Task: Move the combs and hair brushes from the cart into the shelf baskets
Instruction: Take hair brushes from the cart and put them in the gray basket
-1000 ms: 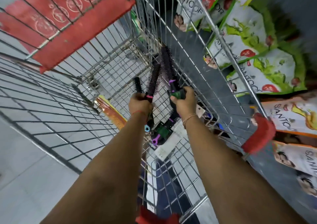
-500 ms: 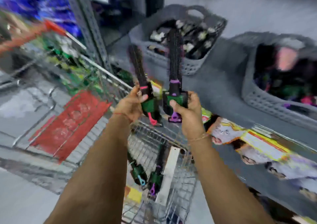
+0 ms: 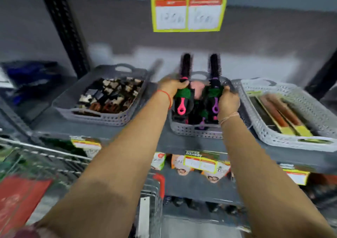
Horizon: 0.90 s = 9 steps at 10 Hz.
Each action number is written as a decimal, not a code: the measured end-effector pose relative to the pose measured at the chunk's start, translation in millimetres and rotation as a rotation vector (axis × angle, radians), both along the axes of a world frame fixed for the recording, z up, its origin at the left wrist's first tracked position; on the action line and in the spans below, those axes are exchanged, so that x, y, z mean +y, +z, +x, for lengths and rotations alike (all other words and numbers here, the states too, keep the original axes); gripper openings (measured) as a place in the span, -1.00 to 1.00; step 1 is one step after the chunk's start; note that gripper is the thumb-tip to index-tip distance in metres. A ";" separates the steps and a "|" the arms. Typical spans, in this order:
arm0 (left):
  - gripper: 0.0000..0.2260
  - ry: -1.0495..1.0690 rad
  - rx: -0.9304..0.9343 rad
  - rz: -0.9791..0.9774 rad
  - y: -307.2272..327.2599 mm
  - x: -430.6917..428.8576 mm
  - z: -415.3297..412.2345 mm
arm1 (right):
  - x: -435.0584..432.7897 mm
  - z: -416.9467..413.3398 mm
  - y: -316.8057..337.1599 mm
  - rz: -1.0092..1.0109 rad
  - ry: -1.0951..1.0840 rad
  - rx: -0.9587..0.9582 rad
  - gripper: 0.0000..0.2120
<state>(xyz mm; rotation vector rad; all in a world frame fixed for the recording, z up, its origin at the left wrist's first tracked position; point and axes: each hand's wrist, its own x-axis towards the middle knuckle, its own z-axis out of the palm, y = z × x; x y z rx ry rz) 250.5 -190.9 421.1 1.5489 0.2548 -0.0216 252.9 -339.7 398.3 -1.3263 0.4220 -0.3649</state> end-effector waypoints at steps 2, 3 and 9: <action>-0.60 0.021 0.162 0.266 -32.1 -68.5 51.7 | -57.2 35.6 -19.7 -0.362 0.231 0.358 -0.64; -0.62 0.081 0.226 0.488 -56.3 -80.7 61.7 | -66.5 41.9 -38.8 -0.568 0.334 0.466 -0.63; -0.64 0.536 -0.156 0.566 -35.9 8.9 -3.0 | 49.5 9.2 18.4 -1.161 0.393 -0.152 -0.62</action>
